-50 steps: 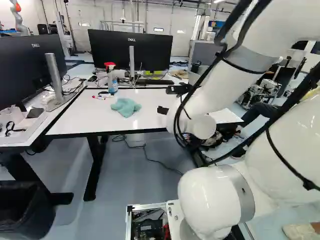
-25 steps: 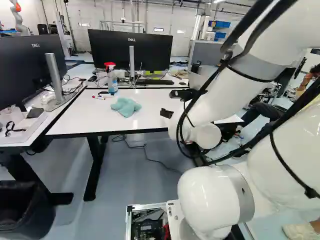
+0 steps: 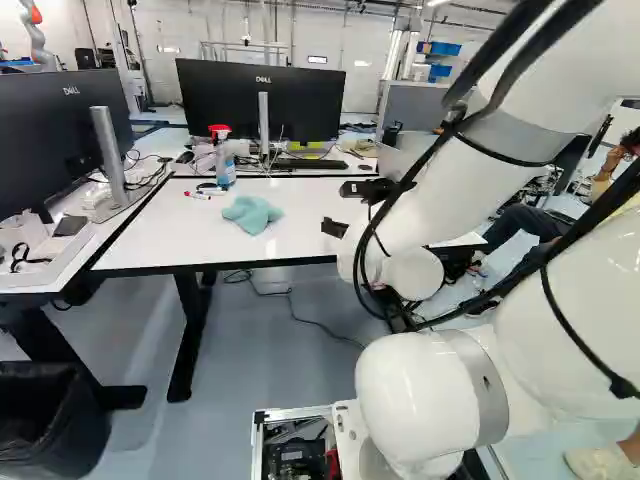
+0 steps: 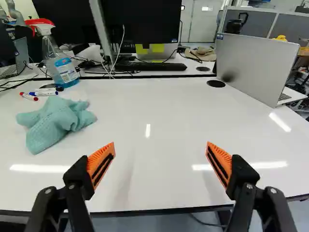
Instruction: Clean the table with the green towel
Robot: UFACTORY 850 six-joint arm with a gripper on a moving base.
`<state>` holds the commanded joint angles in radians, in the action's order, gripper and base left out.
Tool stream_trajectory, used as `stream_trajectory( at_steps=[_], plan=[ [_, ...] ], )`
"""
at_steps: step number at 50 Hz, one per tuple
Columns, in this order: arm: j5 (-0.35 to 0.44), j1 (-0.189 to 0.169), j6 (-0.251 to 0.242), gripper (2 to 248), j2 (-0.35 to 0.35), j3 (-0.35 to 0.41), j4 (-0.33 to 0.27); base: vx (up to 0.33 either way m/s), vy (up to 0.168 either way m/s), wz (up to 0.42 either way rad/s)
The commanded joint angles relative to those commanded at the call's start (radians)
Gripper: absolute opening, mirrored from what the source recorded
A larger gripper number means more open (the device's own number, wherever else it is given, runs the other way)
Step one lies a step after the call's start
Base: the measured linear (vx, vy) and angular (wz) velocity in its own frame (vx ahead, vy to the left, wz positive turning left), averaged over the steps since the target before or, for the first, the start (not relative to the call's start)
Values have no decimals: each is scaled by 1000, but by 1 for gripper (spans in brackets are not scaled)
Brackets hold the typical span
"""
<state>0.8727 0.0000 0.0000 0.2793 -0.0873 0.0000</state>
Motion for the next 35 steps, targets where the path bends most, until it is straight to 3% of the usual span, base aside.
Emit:
stream_trajectory(
  at_steps=[35],
  plan=[
    [0,0,0,247,0,0,0,0,0,0]
  ],
)
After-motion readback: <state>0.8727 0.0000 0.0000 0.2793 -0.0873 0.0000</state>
